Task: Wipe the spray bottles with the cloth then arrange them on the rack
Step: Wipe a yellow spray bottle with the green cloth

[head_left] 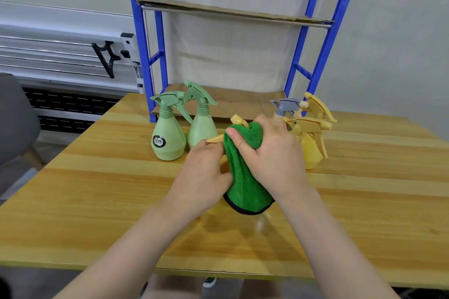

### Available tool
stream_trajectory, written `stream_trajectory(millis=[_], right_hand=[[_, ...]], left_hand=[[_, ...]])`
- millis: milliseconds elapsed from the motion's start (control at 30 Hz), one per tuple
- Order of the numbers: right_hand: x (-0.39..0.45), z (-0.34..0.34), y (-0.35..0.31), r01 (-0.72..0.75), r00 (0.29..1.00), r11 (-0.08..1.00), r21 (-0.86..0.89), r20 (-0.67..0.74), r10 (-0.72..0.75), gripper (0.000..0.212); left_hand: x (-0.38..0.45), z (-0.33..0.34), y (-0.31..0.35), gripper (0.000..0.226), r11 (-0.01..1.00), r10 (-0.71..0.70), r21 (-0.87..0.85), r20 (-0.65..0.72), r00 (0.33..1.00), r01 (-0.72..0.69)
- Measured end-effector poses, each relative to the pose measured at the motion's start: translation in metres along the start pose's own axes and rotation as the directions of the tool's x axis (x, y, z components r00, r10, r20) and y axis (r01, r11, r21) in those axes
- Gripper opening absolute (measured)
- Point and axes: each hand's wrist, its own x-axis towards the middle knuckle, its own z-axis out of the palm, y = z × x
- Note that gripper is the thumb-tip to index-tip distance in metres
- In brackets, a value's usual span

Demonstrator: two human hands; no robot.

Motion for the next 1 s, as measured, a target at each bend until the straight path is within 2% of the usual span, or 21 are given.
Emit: stream_trajectory(millis=[67,200,333,433,500,567,700,800,833,900,1000], right_hand=[[0.001,-0.002,0.001,-0.002,1.000,1.000,-0.024,0.026,0.003,0.056],[0.004,-0.007,0.004,0.003,0.999,0.999,-0.043,0.032,-0.002,0.058],[0.006,-0.013,0.003,-0.035,0.990,0.996,-0.086,0.132,0.046,0.059],[0.002,-0.016,0.006,-0.063,0.965,0.996,0.067,0.260,0.044,0.049],[-0.002,-0.020,0.011,-0.069,0.958,0.983,0.168,0.285,0.018,0.044],[-0.006,-0.022,0.013,-0.047,0.968,0.979,0.198,0.251,-0.005,0.044],[-0.010,-0.016,0.012,0.003,0.996,0.993,0.117,0.087,-0.013,0.055],[-0.011,-0.017,0.011,-0.024,0.999,0.995,0.093,0.027,0.021,0.058],[-0.011,-0.017,0.012,-0.050,0.998,0.990,0.129,0.039,0.045,0.057],[-0.013,-0.017,0.015,-0.154,0.985,0.932,0.327,0.121,0.120,0.052],[-0.016,-0.020,0.019,-0.332,0.942,0.696,0.637,0.267,0.204,0.049]], left_hand=[[0.000,0.002,-0.001,0.014,1.000,-0.001,-0.001,0.002,1.000,0.001],[-0.002,0.004,0.001,0.024,0.992,-0.017,-0.126,0.017,1.000,0.019],[-0.003,0.004,0.002,0.029,0.983,-0.032,-0.182,0.018,0.999,0.035],[0.001,-0.001,-0.003,0.023,0.978,-0.042,-0.207,-0.015,0.999,0.038],[0.002,-0.006,-0.007,0.027,0.975,-0.038,-0.220,0.001,0.999,0.037],[0.001,-0.008,-0.009,0.029,0.976,-0.003,-0.216,0.041,0.999,0.012],[-0.001,-0.006,-0.010,0.031,0.974,0.013,-0.225,0.054,0.998,-0.001],[-0.002,-0.007,-0.006,0.030,0.963,0.012,-0.270,0.053,0.999,0.003],[-0.001,-0.007,-0.006,0.028,0.960,0.008,-0.280,0.058,0.998,0.008],[0.000,-0.008,-0.007,0.023,0.955,-0.005,-0.295,0.083,0.997,0.029],[0.005,-0.015,-0.012,0.020,0.914,-0.022,-0.396,0.156,0.987,0.083]])
